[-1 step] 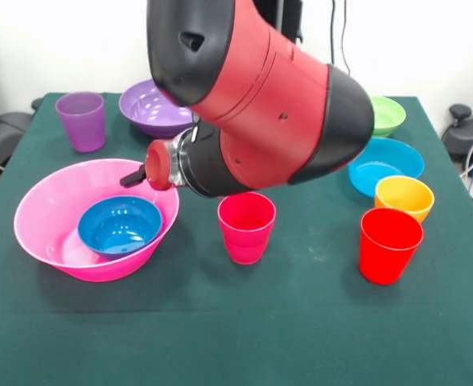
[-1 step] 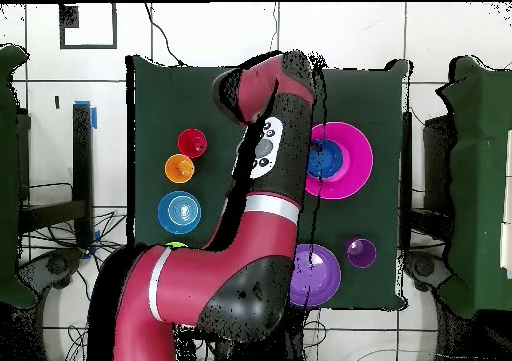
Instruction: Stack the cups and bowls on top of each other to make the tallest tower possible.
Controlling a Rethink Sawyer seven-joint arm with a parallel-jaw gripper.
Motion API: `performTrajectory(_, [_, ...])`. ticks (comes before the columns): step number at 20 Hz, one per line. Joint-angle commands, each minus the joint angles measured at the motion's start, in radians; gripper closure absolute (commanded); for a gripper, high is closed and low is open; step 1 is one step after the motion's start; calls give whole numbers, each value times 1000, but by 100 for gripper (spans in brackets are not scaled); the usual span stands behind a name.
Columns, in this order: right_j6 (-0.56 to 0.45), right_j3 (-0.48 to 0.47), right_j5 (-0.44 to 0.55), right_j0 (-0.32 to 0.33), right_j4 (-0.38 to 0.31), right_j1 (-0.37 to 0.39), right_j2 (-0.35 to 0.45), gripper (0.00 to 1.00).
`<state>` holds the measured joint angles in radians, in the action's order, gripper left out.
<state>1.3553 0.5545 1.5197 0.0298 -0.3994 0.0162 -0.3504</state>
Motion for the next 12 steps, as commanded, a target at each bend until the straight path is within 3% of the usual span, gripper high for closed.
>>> performTrajectory(1, [-149, -9, 47, -12, 46, 7, 132, 0])
performTrajectory(9, [-173, 35, -34, -9, 34, 21, 125, 0])
performTrajectory(10, [-152, 37, -43, -9, 31, 19, 118, 100])
performTrajectory(12, [-149, 47, -71, -9, 25, 22, 117, 100])
